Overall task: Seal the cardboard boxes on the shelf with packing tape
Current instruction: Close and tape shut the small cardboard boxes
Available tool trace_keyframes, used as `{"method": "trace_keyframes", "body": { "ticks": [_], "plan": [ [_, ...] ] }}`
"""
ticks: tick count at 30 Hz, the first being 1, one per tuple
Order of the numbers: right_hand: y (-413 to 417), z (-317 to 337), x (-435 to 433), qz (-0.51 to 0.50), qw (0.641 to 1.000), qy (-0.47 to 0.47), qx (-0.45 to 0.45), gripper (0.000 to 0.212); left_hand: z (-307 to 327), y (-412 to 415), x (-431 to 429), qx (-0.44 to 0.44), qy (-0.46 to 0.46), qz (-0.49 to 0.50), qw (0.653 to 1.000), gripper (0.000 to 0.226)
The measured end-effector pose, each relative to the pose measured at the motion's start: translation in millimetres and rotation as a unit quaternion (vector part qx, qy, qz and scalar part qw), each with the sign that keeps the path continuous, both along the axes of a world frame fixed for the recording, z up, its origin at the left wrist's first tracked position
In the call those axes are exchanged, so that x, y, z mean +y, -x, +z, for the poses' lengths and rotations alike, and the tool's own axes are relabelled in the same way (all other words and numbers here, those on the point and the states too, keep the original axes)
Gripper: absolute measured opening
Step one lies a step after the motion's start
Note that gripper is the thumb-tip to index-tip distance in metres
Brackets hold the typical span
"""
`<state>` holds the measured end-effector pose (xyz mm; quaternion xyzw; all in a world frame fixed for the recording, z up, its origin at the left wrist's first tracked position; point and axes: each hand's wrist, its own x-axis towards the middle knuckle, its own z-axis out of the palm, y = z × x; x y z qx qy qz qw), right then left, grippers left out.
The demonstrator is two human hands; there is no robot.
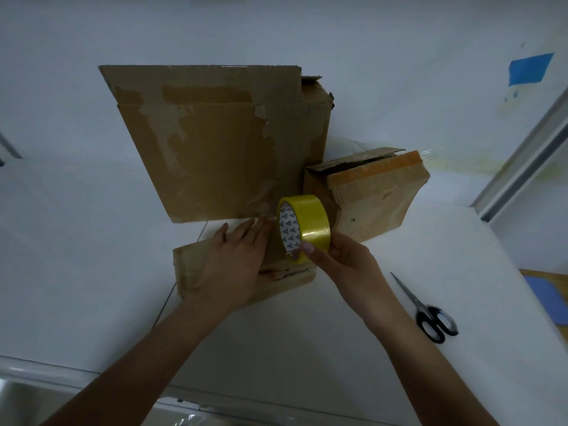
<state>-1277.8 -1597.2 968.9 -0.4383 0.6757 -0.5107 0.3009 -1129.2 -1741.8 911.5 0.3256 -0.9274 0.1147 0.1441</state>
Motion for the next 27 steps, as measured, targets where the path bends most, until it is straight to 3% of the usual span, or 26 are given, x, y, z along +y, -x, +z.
{"method": "trace_keyframes", "body": {
  "ticks": [4, 7, 10, 27],
  "plan": [
    [-2.7, 6.9, 11.3, -0.058, 0.997, -0.035, 0.047, 0.049, 2.6, 1.6, -1.2, -0.006, -0.024, 0.007, 1.000, 0.099],
    [-2.4, 7.9, 26.4, -0.116, 0.992, -0.048, -0.011, 0.048, 5.7, 5.1, -5.7, -0.017, -0.039, 0.011, 0.999, 0.098],
    [-5.3, -1.2, 35.9, -0.099, 0.992, -0.076, -0.025, 0.058, 7.0, 5.8, -3.4, -0.009, -0.046, 0.015, 0.999, 0.101],
    [-17.7, 7.8, 54.0, -0.046, 0.995, -0.084, -0.019, 0.044, 0.5, 30.0, 22.3, -0.066, -0.028, 0.122, 0.990, 0.106]
  ]
}}
